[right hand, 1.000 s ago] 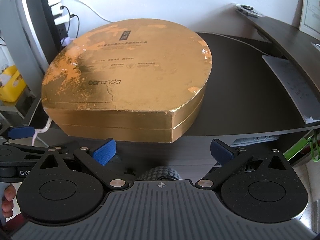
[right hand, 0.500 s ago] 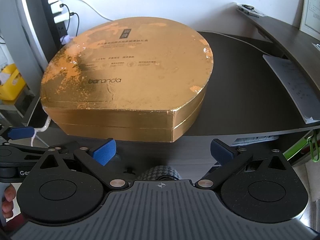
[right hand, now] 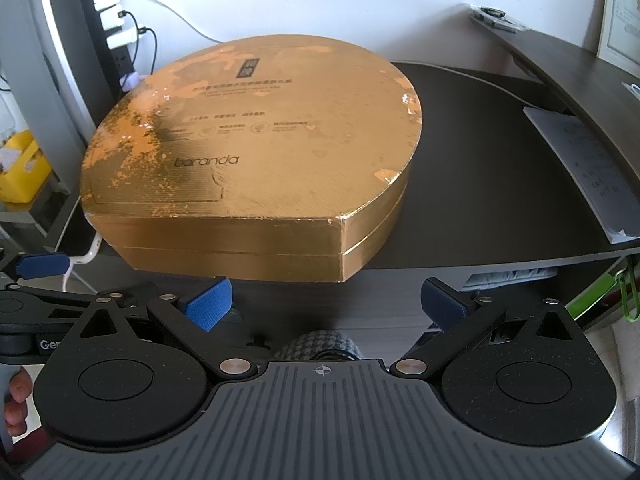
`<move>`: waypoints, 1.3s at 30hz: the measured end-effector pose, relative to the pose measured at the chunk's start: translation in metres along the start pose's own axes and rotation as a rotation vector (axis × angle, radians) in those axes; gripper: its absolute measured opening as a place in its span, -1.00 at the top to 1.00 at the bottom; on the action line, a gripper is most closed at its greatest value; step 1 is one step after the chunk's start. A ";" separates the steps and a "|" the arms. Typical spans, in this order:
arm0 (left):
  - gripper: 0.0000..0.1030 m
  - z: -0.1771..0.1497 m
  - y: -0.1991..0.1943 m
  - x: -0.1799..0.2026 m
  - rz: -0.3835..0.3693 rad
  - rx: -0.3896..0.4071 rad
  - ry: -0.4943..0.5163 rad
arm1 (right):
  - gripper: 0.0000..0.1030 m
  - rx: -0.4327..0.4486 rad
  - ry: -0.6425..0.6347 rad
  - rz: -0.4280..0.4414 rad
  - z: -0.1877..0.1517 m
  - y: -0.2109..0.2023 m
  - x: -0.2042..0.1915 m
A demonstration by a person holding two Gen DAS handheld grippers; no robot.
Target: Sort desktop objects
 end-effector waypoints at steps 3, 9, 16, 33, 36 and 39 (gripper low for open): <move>-0.99 -0.001 -0.001 0.001 0.001 0.001 0.001 | -1.00 0.001 0.001 0.001 0.000 0.000 0.001; -0.99 -0.002 -0.002 0.002 0.002 0.002 0.004 | -1.00 0.002 0.002 0.001 -0.001 -0.001 0.003; -0.99 -0.001 -0.002 0.001 0.003 0.002 0.002 | -1.00 0.003 0.001 0.000 -0.002 -0.002 0.002; -0.99 0.000 0.000 -0.001 0.005 -0.005 0.001 | -1.00 -0.001 -0.011 -0.003 0.001 -0.002 -0.002; -0.99 0.000 0.001 -0.001 0.006 -0.006 0.001 | -1.00 -0.002 -0.011 -0.004 0.002 -0.001 -0.002; -0.99 0.001 0.002 -0.001 0.006 -0.007 0.002 | -1.00 -0.004 -0.012 -0.003 0.002 -0.001 -0.002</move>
Point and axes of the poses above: each gripper's, at about its wrist camera, not at the fingertips, and y roughly the way its jaws point, x to its right, z to its top, the point moved 1 cm from there along y, roughly the way its jaws point, and after that the axes turned 11 degrees about -y, right-handed, at the moved point
